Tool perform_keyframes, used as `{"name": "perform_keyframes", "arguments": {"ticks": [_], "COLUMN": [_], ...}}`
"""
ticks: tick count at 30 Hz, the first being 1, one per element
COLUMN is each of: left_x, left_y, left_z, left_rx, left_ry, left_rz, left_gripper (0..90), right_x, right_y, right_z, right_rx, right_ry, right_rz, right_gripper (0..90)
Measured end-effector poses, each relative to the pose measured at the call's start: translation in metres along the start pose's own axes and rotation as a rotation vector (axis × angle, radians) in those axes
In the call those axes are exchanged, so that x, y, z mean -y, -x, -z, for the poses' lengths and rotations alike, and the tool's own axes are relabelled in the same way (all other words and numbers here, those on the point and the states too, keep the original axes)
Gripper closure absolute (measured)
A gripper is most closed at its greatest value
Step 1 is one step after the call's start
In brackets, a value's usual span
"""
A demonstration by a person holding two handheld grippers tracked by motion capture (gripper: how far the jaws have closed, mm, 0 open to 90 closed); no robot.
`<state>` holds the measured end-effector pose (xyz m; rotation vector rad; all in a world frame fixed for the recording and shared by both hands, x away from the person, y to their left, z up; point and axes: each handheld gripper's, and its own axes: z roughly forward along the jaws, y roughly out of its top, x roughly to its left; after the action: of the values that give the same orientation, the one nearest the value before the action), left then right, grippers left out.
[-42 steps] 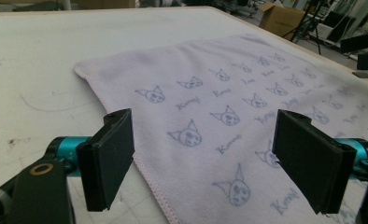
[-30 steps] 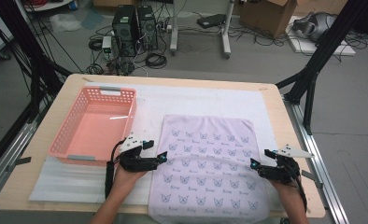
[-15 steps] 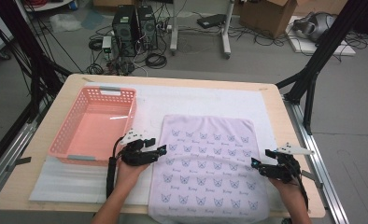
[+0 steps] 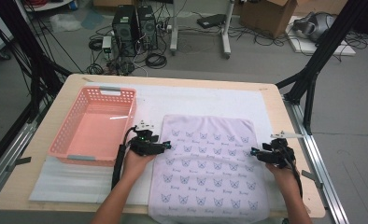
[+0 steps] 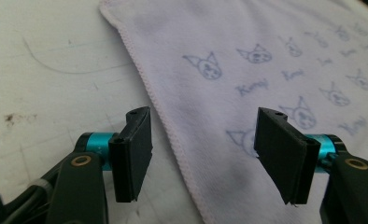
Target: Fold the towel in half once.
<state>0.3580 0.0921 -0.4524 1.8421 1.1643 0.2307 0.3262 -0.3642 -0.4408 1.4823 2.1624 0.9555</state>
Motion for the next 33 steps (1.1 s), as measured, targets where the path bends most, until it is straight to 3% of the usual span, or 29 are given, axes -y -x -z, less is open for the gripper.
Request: {"name": "perform_keyframes", "arguments": {"ticks": [3, 7, 8, 9, 10, 11, 12, 14, 15, 17, 20, 26, 33], "left_x": [-0.004, -0.006, -0.006, -0.006, -0.006, -0.006, -0.006, -0.007, -0.008, -0.009, -0.013, -0.025, -0.023], "left_y": [0.001, 0.009, 0.011, 0.012, 0.011, 0.012, 0.012, 0.007, 0.006, 0.003, -0.001, -0.003, 0.000], "left_z": [-0.005, -0.009, -0.009, -0.009, -0.009, -0.009, -0.009, -0.009, -0.008, -0.006, -0.001, 0.006, 0.020], "left_rx": [-0.020, -0.134, -0.151, -0.150, -0.116, -0.118, -0.117, -0.097, -0.107, -0.131, -0.123, -0.113, -0.074], "left_ry": [-0.009, -0.036, -0.036, -0.036, -0.044, -0.046, -0.045, -0.037, -0.033, -0.009, 0.041, 0.088, 0.083], "left_rz": [-0.019, -0.149, -0.173, -0.178, -0.191, -0.186, -0.173, -0.103, -0.083, -0.068, -0.025, -0.021, -0.051], "left_gripper": [41.4, 58.1, 66.6, 69.5, 75.1, 86.2, 86.6, 87.0, 87.1, 87.3, 87.4, 87.4, 87.3], "right_x": [-0.005, -0.012, -0.014, -0.015, -0.017, -0.018, -0.019, -0.021, -0.021, -0.022, -0.024, -0.029, -0.026], "right_y": [-0.001, -0.002, -0.002, -0.002, -0.004, -0.005, -0.006, -0.007, -0.005, -0.002, 0.007, 0.011, 0.008], "right_z": [-0.005, -0.010, -0.011, -0.012, -0.012, -0.013, -0.014, -0.015, -0.015, -0.015, -0.015, -0.008, 0.009], "right_rx": [0.015, 0.049, 0.051, 0.040, 0.036, 0.028, 0.037, 0.041, 0.039, 0.064, 0.062, 0.052, -0.003], "right_ry": [-0.012, -0.025, -0.030, -0.034, -0.040, -0.043, -0.052, -0.055, -0.050, -0.040, -0.002, 0.098, 0.152], "right_rz": [0.001, 0.040, 0.046, 0.045, 0.037, 0.040, 0.041, 0.046, 0.041, 0.036, -0.006, -0.034, -0.036], "right_gripper": [45.2, 53.8, 59.0, 67.0, 77.7, 84.2, 85.5, 86.7, 86.8, 87.1, 87.3, 87.3, 87.1]}}
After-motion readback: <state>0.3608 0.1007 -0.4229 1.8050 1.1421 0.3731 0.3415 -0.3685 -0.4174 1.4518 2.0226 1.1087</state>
